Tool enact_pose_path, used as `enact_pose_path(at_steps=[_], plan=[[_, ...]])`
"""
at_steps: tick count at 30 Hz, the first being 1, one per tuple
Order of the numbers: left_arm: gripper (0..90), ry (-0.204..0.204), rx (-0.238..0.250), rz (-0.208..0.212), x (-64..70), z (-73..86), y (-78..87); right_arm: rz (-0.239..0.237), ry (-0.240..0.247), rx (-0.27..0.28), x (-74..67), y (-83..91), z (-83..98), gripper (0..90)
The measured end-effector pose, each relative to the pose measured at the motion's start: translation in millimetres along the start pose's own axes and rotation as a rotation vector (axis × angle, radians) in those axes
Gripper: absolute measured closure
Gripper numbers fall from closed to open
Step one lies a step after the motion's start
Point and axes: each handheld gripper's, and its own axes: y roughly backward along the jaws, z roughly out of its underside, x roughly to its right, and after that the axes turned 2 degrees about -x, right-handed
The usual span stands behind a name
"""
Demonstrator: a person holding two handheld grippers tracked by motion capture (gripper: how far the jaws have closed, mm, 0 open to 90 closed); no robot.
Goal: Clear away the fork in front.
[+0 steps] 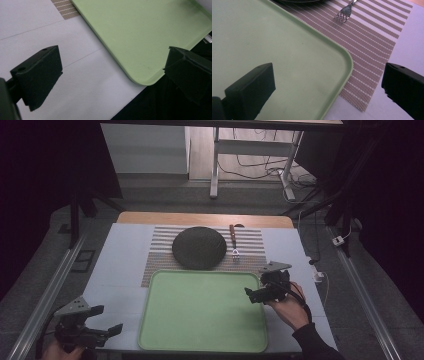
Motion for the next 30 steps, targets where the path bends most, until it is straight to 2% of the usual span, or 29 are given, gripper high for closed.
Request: enact_pose_path(at_steps=[10,23,29,30], plan=[[0.3,-0.004,0.010,-0.019,0.6,0.0,1.0,0.041,0.056,-0.032,6.7,-23.9,-18.7,0.0],[0.1,0.000,0.020,-0.044,-0.7,0.7,2.7,0.118,0.117,-0.060,15.1,-56.1,-44.9,0.0],[0.1,-0.001,0.013,-0.046,-0.6,0.5,2.0,0.161,0.174,-0.089,17.0,-71.7,-53.4,0.0],[0.0,-0.002,0.012,-0.045,-0.5,0.4,1.9,0.174,0.198,-0.096,16.6,-77.5,-56.0,0.0]])
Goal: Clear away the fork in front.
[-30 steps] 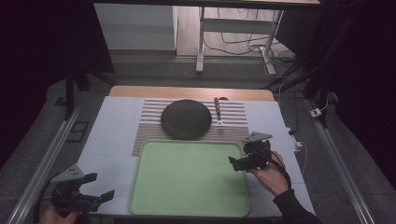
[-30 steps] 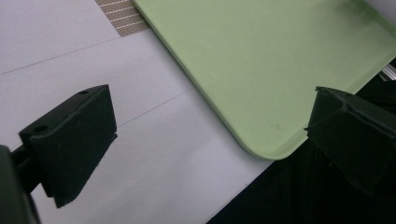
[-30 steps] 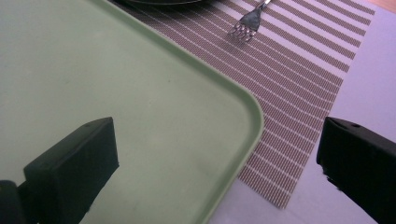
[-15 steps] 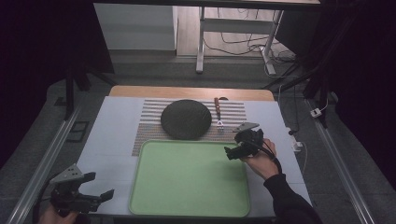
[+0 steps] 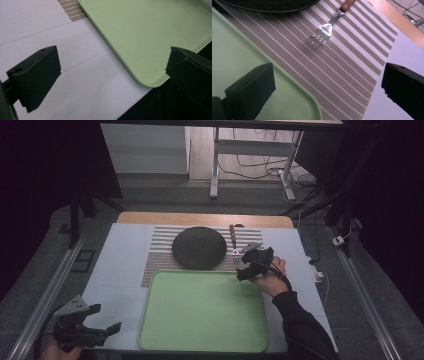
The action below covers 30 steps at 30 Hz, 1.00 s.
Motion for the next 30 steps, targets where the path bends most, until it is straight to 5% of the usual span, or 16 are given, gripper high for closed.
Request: enact_pose_path(at_steps=[6,13,30], plan=[[0.0,0.001,-0.004,0.003,-0.3,-0.1,-0.4,0.046,0.074,-0.019,-4.9,-12.8,-8.6,2.1],[0.0,0.001,-0.006,0.004,-0.4,0.0,-0.6,0.116,0.250,-0.047,-11.6,-26.4,-17.2,14.1],[0.0,-0.002,-0.011,0.006,-0.1,0.1,-0.8,0.199,0.637,-0.090,-43.3,-49.2,-19.2,72.0]])
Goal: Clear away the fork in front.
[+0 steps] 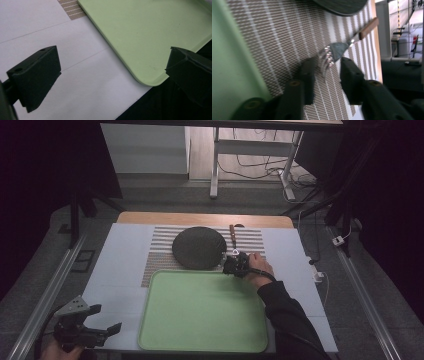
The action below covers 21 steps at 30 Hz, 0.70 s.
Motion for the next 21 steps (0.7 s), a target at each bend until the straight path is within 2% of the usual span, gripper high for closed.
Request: enact_pose_path(at_steps=[3,4,5,6,10,11,12,15,16,17,19,20,21], plan=[[0.0,-0.001,0.000,0.000,0.1,0.0,0.0,0.018,0.069,-0.001,-5.3,-1.4,-2.6,84.6],[0.0,-0.002,0.000,0.000,0.1,0.1,0.0,0.060,0.084,-0.017,-8.0,-0.4,-3.4,87.5],[0.0,-0.002,0.000,0.000,0.1,0.0,0.0,0.059,0.100,-0.006,-8.8,-1.2,-3.4,89.1],[0.0,-0.002,-0.001,0.000,0.2,0.0,0.0,0.101,0.111,-0.016,-10.5,-0.7,-3.8,89.4],[0.0,-0.004,-0.001,-0.002,0.5,-0.1,-0.1,0.119,0.101,-0.010,-11.1,2.4,-3.1,90.0],[0.0,-0.004,0.000,-0.002,0.6,-0.1,-0.1,0.086,0.095,-0.006,-9.4,3.6,-2.7,90.0],[0.0,-0.004,0.000,-0.001,0.5,-0.1,0.0,0.119,0.100,0.002,-9.0,5.0,-2.5,90.0],[0.0,-0.006,0.001,-0.001,0.6,-0.1,0.0,0.123,0.081,0.013,-7.4,10.0,-0.8,90.0],[0.0,-0.007,0.001,0.000,0.6,-0.1,0.1,0.109,0.068,0.024,-6.0,11.7,-0.2,90.0],[0.0,-0.008,0.002,0.002,0.7,-0.1,0.1,0.115,0.064,0.019,-4.7,14.8,0.2,90.0],[0.0,-0.011,0.004,0.006,0.8,0.0,0.3,0.075,0.057,0.040,-0.1,18.9,1.6,90.0],[0.0,-0.013,0.007,0.009,0.8,0.0,0.5,0.088,0.042,0.034,0.0,22.4,2.4,90.0],[0.0,-0.014,0.010,0.014,1.0,0.0,0.6,0.078,0.021,0.040,0.7,24.8,3.6,90.0]])
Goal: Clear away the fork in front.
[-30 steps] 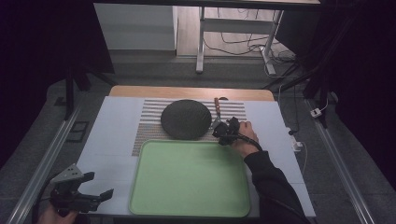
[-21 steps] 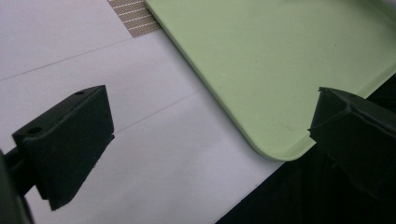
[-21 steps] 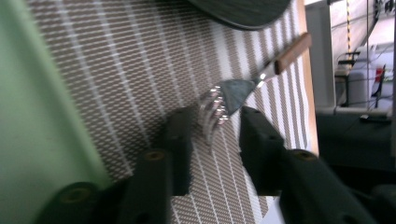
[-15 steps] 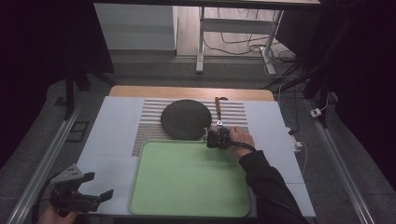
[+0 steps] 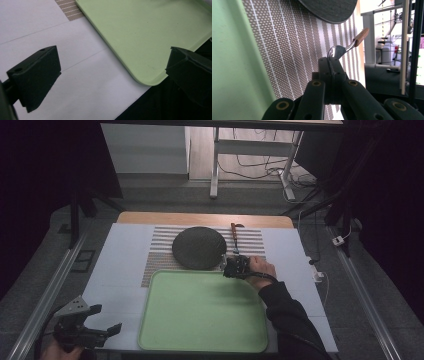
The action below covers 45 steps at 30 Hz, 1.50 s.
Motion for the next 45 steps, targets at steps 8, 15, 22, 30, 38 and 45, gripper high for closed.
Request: enact_pose_path(at_steps=[8,15,22,30,38,45], plan=[[0.0,-0.022,0.008,0.009,2.3,-0.8,-0.6,-0.032,-0.100,0.075,12.9,22.1,11.1,90.0],[0.0,-0.037,0.011,0.015,3.5,-2.8,-2.4,-0.115,-0.255,0.162,18.5,46.5,22.5,90.0],[0.0,-0.028,0.012,0.045,2.3,-4.8,-4.0,-0.211,-0.389,0.274,23.1,71.4,36.1,90.0],[0.0,-0.039,0.019,0.088,1.4,-9.2,-7.4,-0.330,-0.527,0.401,25.5,97.2,51.5,90.0],[0.0,-0.067,0.036,0.136,1.8,-16.4,-11.0,-0.470,-0.634,0.502,22.5,116.3,68.6,90.0],[0.0,-0.110,0.011,0.148,8.6,-27.6,-20.5,-0.563,-0.650,0.568,13.8,131.5,80.2,90.0]])
